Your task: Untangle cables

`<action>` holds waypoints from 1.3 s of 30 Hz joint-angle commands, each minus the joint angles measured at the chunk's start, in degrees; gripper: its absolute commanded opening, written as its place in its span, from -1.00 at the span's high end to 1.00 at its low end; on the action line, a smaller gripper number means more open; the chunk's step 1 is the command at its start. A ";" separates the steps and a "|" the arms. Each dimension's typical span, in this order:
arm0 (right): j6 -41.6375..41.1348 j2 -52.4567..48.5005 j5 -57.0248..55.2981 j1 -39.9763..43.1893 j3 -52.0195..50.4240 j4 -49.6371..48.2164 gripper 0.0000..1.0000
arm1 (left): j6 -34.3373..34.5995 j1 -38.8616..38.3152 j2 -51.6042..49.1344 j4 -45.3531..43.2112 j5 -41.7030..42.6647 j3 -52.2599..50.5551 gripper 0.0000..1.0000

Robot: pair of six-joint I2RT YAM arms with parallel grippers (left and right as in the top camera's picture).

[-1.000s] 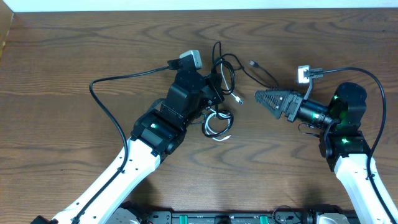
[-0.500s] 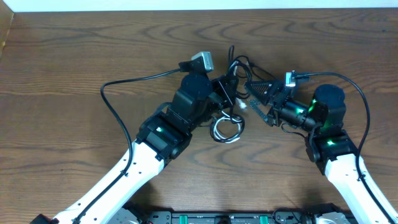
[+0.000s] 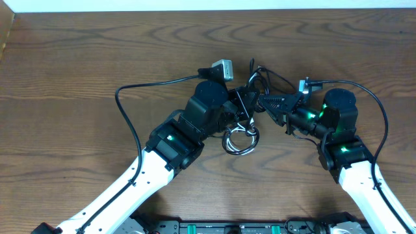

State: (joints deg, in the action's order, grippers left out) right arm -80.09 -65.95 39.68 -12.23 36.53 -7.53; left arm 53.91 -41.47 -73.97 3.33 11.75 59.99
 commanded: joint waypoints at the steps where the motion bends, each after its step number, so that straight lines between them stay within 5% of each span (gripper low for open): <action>1: 2.03 -0.07 -3.34 0.33 0.42 0.61 0.98 | -3.30 -0.13 1.38 -0.59 1.33 0.87 0.84; 6: 4.33 -0.07 -1.79 3.34 0.42 0.66 0.98 | -7.43 -0.07 1.38 0.87 1.11 0.87 -0.59; 7: 5.11 -0.07 -0.72 4.35 0.42 0.70 0.98 | -11.15 -0.07 1.38 0.90 1.14 0.87 -0.69; 9: 7.65 -0.07 3.58 7.58 0.42 0.72 0.98 | -18.69 -0.07 1.40 2.16 1.14 0.87 -0.70; 24: 13.86 -0.07 13.88 20.06 0.42 7.52 0.98 | -41.09 0.04 1.36 9.97 1.14 0.87 -0.71; 34: 13.31 -0.07 13.40 20.06 0.42 6.91 0.98 | -41.35 0.02 0.55 20.02 -2.03 0.04 -0.71; 39: 13.29 -0.07 13.22 20.06 0.42 6.88 0.98 | -33.33 0.02 -1.49 22.34 -7.30 -0.02 -0.72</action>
State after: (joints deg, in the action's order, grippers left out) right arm -67.57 -66.00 52.31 7.49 36.53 -0.51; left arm 15.46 -41.47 -74.02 25.45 8.54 59.96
